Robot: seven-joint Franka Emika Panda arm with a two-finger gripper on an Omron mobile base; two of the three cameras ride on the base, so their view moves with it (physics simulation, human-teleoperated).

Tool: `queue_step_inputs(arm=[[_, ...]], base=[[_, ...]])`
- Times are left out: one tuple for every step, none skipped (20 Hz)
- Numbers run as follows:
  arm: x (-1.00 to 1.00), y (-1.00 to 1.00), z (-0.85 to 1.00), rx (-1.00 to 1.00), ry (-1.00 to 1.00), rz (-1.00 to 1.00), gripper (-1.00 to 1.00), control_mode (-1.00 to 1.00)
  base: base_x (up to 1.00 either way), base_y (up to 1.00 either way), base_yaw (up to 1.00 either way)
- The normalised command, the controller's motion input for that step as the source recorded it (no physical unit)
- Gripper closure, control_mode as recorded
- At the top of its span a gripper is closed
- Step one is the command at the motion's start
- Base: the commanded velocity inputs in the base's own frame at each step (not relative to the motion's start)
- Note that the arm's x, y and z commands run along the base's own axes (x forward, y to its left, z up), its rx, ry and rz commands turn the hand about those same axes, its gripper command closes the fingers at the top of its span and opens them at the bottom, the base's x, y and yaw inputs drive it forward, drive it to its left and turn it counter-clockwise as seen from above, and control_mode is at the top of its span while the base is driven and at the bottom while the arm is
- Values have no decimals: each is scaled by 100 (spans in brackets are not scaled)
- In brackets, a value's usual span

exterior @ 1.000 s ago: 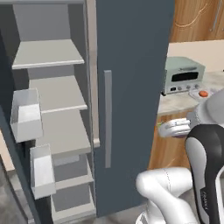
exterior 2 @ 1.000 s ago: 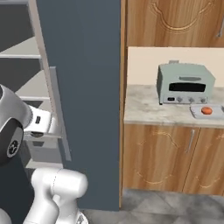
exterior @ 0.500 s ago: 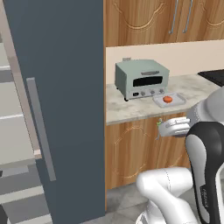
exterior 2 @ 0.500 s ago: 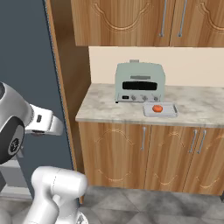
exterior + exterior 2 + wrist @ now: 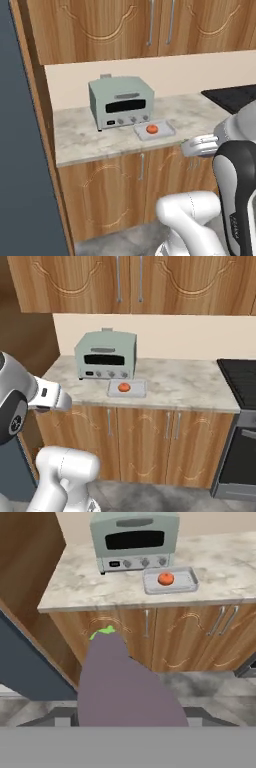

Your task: Take the squash and eggplant out of the freezer and place them in the tupperware container on the counter. Then put the tupperware containing the vegetables back in the freezer.

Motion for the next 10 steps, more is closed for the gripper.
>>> queue_step_inputs(arm=[[0, 0, 0, 0, 0, 0, 100, 100], [0, 0, 0, 0, 0, 0, 100, 100], [0, 0, 0, 0, 0, 0, 100, 100], [0, 0, 0, 0, 0, 0, 100, 100], [0, 0, 0, 0, 0, 0, 100, 100], [0, 0, 0, 0, 0, 0, 100, 100], [0, 0, 0, 0, 0, 0, 100, 100], [0, 0, 0, 0, 0, 0, 100, 100], [0, 0, 0, 0, 0, 0, 100, 100], [0, 0, 0, 0, 0, 0, 100, 100]], base=[[94, -100, 1], [86, -100, 3], [88, -100, 5], [95, -100, 7], [100, -100, 9], [100, -100, 13], [96, -92, 18], [79, -73, 26], [76, -58, 30], [77, -46, 33]])
